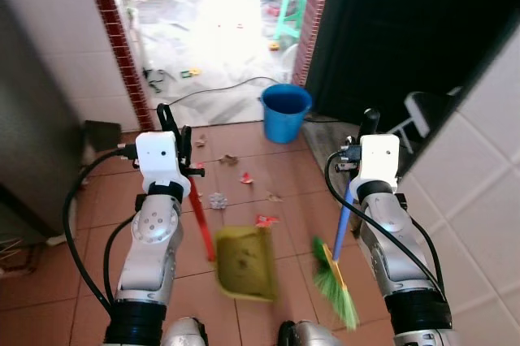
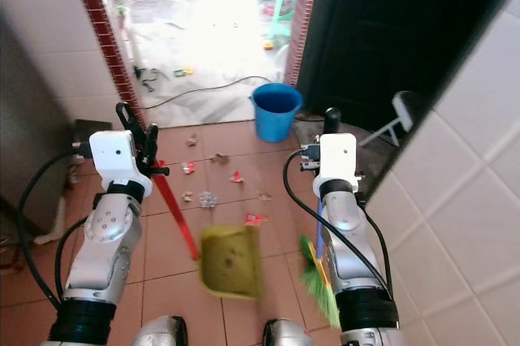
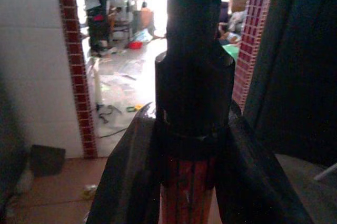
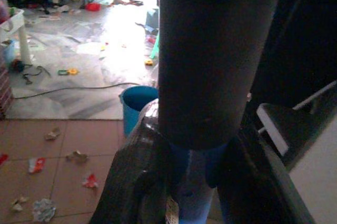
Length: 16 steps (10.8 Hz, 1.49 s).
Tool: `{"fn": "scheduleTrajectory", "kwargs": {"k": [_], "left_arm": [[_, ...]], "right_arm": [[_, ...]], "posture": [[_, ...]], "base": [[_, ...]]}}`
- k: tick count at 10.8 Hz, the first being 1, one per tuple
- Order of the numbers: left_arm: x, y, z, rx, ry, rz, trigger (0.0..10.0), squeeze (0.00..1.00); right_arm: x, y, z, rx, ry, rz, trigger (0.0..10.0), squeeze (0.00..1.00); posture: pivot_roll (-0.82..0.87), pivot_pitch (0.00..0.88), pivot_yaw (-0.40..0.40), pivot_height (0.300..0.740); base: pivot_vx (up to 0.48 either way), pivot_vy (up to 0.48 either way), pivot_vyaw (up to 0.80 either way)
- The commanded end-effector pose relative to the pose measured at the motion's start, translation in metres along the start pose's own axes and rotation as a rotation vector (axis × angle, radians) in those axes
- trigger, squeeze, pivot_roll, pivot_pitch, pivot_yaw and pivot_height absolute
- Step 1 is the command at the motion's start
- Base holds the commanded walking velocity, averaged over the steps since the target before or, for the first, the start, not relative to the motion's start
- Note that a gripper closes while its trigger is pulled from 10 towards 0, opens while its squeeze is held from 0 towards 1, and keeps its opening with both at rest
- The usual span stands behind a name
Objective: Sweep floor
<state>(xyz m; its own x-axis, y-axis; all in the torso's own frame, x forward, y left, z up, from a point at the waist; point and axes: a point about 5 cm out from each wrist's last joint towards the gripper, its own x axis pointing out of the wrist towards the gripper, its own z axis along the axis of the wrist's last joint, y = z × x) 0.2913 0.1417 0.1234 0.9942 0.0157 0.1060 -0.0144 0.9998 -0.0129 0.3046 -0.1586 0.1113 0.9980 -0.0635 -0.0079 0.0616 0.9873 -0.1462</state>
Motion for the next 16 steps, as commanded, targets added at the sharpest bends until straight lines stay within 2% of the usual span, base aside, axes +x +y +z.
{"fn": "scheduleTrajectory", "kwargs": {"k": [1,3,6,7,9,10,12,13,14,16], "left_arm": [[0.003,0.004,0.009,0.043,-0.061,-0.009,10.0,0.00],[0.007,-0.002,0.015,0.027,-0.087,-0.079,10.0,0.00],[0.010,-0.002,0.017,0.010,-0.086,-0.063,10.0,0.00],[0.010,-0.003,0.018,0.043,-0.090,-0.061,10.0,0.00],[0.003,-0.001,0.023,0.157,-0.105,-0.010,10.0,0.00],[-0.002,0.004,0.018,0.131,-0.068,0.001,10.0,0.00],[-0.010,0.006,0.021,0.109,-0.093,-0.019,10.0,0.00],[-0.014,0.006,0.019,0.142,-0.068,-0.028,10.0,0.00],[-0.019,0.004,0.018,0.152,-0.070,-0.053,10.0,0.00],[-0.022,0.007,0.020,0.171,-0.089,0.004,10.0,0.00]], "right_arm": [[0.003,-0.003,0.014,-0.010,-0.062,-0.015,10.0,0.00],[0.002,-0.008,0.013,-0.011,-0.065,-0.034,10.0,0.00],[0.003,-0.007,0.014,-0.010,-0.064,-0.034,10.0,0.00],[0.004,-0.007,0.014,-0.013,-0.063,-0.032,10.0,0.00],[0.004,-0.009,0.018,-0.023,-0.069,-0.036,10.0,0.00],[0.005,-0.010,0.020,-0.035,-0.073,-0.035,10.0,0.00],[0.007,-0.006,0.025,-0.035,-0.069,-0.038,10.0,0.00],[0.006,-0.002,0.025,-0.025,-0.065,-0.043,10.0,0.00],[0.005,-0.003,0.025,-0.015,-0.106,-0.066,10.0,0.00],[0.002,-0.011,0.024,-0.039,-0.111,-0.079,10.0,0.00]], "posture": [[0.02,0.043,-0.031,0.740],[0.01,0.047,-0.022,0.740],[0.02,0.045,-0.025,0.740],[0.02,0.054,-0.034,0.740],[0.03,0.074,-0.053,0.740],[0.03,0.078,-0.058,0.740],[0.02,0.094,-0.076,0.740],[0.03,0.093,-0.074,0.740],[0.03,0.096,-0.061,0.740],[0.02,0.091,-0.051,0.740]], "base": [[0.000,0.000,0.00],[0.126,0.000,0.00],[0.180,0.000,0.00],[0.000,0.000,0.00],[0.000,0.000,0.00],[0.000,0.000,0.00],[0.000,0.000,0.00],[0.000,0.000,0.00],[0.000,0.000,0.00],[0.000,0.000,0.00]]}}
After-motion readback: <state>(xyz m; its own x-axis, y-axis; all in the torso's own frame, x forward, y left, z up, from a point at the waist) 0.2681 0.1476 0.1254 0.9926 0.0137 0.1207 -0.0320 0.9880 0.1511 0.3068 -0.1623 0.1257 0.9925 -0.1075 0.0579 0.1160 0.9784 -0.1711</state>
